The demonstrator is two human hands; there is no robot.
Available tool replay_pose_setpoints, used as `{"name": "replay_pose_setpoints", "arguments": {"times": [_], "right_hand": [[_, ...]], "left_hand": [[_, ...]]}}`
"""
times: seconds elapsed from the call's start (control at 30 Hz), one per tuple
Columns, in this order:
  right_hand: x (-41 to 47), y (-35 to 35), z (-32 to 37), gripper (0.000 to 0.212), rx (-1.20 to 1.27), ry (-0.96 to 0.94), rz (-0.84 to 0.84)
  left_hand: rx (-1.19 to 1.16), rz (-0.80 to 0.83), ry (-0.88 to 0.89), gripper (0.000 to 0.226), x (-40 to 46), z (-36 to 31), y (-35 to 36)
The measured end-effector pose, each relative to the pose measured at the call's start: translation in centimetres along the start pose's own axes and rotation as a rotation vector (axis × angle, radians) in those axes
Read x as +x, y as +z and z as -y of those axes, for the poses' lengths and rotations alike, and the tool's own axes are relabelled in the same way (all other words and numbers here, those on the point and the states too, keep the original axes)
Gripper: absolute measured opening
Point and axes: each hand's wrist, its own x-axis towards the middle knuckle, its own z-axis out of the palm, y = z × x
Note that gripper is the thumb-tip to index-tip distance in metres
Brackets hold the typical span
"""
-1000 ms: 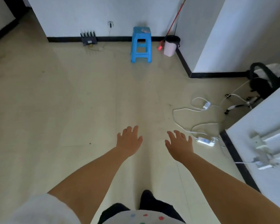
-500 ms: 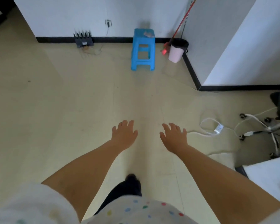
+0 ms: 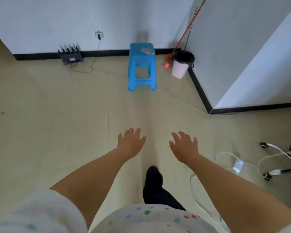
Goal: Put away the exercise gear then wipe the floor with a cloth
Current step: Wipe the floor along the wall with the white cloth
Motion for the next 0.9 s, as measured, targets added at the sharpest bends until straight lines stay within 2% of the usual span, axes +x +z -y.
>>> {"name": "replay_pose_setpoints", "arguments": {"times": [0.2,0.47,0.73,0.9], "right_hand": [[16.5,-7.8,-2.4,0.047,-0.040,0.012,-0.010],[34.9,-13.1,1.5,0.048,-0.033,-0.127,0.041],[56.6,-20.3,3.8,0.049,0.038,-0.009,0.041],[66.3,-24.3,4.6,0.047,0.047,-0.012,0.044]], "left_hand": [[-0.050,-0.032,-0.022,0.052,15.3,-1.1,-7.4],[-0.050,0.054,-0.098,0.051,32.1,2.5,-12.7],[0.010,0.040,-0.070,0.052,53.8,8.4,-22.8],[0.005,0.066,-0.032,0.049,64.7,8.8,-28.0]]}}
